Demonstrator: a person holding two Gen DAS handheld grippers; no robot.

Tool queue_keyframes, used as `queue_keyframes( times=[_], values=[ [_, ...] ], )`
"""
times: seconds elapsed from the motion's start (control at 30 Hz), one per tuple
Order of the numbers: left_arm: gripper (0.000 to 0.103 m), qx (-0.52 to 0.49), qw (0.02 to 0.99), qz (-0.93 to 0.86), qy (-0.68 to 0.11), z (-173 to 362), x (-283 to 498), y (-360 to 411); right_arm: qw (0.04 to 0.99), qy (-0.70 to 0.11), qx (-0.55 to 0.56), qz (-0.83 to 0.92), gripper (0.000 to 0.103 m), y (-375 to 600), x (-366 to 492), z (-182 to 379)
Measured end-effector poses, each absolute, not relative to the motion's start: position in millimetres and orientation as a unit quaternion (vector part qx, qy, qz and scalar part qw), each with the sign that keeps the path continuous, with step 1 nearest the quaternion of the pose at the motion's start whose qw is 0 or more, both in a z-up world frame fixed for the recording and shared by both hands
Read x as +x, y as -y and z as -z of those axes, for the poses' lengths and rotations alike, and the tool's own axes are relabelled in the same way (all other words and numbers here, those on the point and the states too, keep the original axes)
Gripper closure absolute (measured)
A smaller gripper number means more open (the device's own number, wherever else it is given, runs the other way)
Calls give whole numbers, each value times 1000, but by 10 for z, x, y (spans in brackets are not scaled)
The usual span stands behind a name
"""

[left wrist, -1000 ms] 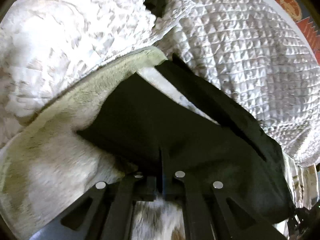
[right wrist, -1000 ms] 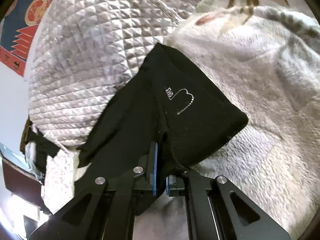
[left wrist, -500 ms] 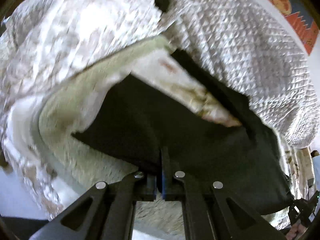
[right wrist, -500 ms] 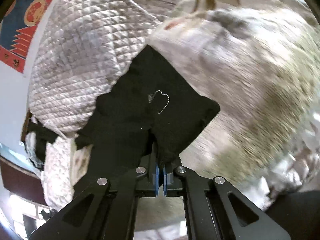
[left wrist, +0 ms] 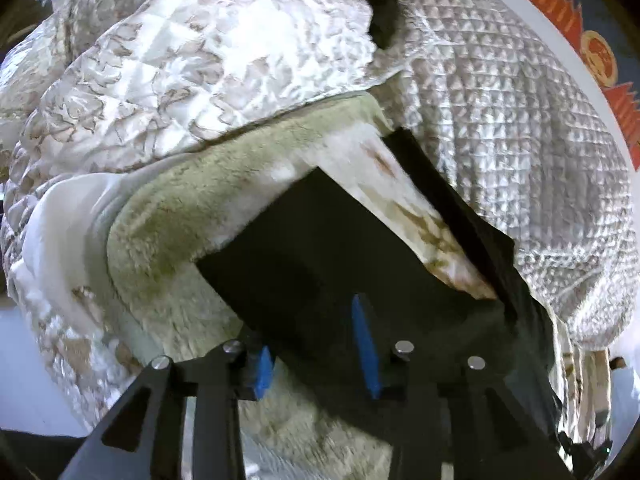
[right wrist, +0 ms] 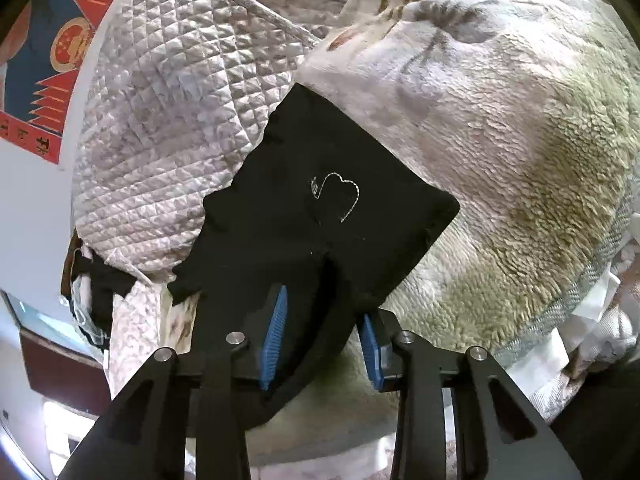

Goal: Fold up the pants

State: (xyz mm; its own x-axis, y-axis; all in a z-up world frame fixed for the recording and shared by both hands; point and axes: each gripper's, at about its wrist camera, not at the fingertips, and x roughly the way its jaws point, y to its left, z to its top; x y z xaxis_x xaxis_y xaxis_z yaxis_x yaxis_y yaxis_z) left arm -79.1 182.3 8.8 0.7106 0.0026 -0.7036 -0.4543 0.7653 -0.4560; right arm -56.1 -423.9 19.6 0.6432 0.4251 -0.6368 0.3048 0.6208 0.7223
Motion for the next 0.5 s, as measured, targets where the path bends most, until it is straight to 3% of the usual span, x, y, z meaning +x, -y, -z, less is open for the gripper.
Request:
queue_keyframes(
  times=[0.17, 0.2, 0.23, 0.27, 0.5],
  values=[
    [68, -317, 872, -160, -338, -141, -813, -1893, 789, -431, 437, -30, 67, 4207, -588, -215],
    [72, -313, 873, -170, -334, -155, -836, -1916, 789, -432, 436, -27, 63, 4217, -611, -217],
    [84, -309, 873, -177, -333, -159, -845, -1935, 789, -431, 436, -22, 58, 4235, -642, -215],
    [88, -306, 873, -180, -333, -161, -850, -1948, 792, -423, 439, -16, 58, 4262, -664, -215],
    [93, -287, 876, -174, -346, -141, -774, -1892, 801, -406, 441, 12, 58, 4370, -580, -181]
  ],
)
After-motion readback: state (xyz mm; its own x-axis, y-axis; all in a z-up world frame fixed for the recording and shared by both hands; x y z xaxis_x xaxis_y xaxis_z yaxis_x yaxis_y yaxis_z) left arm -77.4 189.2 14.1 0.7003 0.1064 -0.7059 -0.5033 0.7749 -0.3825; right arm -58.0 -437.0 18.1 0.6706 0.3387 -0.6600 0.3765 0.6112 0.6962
